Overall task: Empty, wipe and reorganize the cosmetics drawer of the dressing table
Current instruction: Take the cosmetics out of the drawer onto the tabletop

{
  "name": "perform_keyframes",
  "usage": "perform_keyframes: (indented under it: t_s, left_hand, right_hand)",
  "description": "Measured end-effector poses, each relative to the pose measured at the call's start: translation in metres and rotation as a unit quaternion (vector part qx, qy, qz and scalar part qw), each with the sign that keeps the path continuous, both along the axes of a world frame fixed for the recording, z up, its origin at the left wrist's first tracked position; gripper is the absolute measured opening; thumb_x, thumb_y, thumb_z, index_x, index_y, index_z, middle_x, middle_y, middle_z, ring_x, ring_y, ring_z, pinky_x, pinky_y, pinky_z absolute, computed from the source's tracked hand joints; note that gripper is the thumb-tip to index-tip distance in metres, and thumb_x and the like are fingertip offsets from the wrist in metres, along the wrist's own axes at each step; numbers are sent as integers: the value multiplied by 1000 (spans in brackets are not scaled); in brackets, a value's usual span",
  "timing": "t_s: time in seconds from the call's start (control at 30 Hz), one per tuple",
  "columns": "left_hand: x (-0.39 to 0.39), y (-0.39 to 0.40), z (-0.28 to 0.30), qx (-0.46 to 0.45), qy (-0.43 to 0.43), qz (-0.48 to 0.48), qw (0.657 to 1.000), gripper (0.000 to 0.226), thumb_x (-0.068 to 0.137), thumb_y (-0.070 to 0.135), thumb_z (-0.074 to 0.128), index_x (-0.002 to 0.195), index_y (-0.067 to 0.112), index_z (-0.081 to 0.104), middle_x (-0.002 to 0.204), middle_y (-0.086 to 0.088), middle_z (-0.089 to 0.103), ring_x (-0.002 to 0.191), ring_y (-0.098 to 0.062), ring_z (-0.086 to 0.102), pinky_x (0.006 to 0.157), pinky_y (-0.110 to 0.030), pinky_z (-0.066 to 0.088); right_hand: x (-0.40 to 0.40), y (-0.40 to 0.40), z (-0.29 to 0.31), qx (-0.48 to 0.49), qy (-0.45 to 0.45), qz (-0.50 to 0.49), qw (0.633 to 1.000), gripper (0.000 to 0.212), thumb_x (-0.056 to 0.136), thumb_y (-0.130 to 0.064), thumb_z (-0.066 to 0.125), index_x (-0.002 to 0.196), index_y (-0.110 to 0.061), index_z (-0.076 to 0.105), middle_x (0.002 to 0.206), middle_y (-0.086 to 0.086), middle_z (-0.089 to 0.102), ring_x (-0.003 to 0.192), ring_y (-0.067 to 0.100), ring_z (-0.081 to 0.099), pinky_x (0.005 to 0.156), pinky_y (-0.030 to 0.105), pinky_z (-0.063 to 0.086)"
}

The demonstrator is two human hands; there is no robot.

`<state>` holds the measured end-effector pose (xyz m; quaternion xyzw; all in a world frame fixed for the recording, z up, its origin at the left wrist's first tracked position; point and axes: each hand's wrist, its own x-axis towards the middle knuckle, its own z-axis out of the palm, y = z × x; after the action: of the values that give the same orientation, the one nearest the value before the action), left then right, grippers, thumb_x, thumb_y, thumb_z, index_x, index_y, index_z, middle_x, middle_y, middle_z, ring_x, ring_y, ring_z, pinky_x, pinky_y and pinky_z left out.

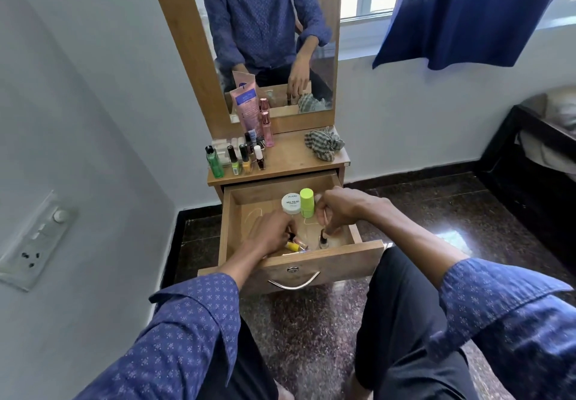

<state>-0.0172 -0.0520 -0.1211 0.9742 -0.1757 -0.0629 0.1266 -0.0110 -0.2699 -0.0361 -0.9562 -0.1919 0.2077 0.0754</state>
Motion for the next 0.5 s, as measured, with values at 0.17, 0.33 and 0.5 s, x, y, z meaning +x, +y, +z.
perform_keyframes:
  t_s: [0.17,0.33,0.5]
  left_hand:
    - [6,-2,0,8,9,5,1000,26,81,10,77,97,31,80,103,6,75,94,-19,69,69,-29,43]
    - [7,-3,1,12,12,-2,1000,26,82,11,77,99,30,79,104,5,74,94,-19,67,68,-28,40]
    - [6,-4,0,16,12,-3,1000,21,83,13,77,97,28,77,105,3,72,95,-23,68,67,-31,43]
  right_hand:
    - [-6,-2,-5,20,-4,0,1000,25,72,-29,93,89,-24,75,89,-5,74,80,13,64,68,32,54]
    - [-8,-3,-7,32,-13,-1,999,25,72,-29,93,89,-24,75,93,-4,71,84,16,64,71,34,56]
    - [-9,-1,-8,34,-9,2,999,25,72,-29,93,88,-23,75,92,-3,70,86,18,65,73,37,58]
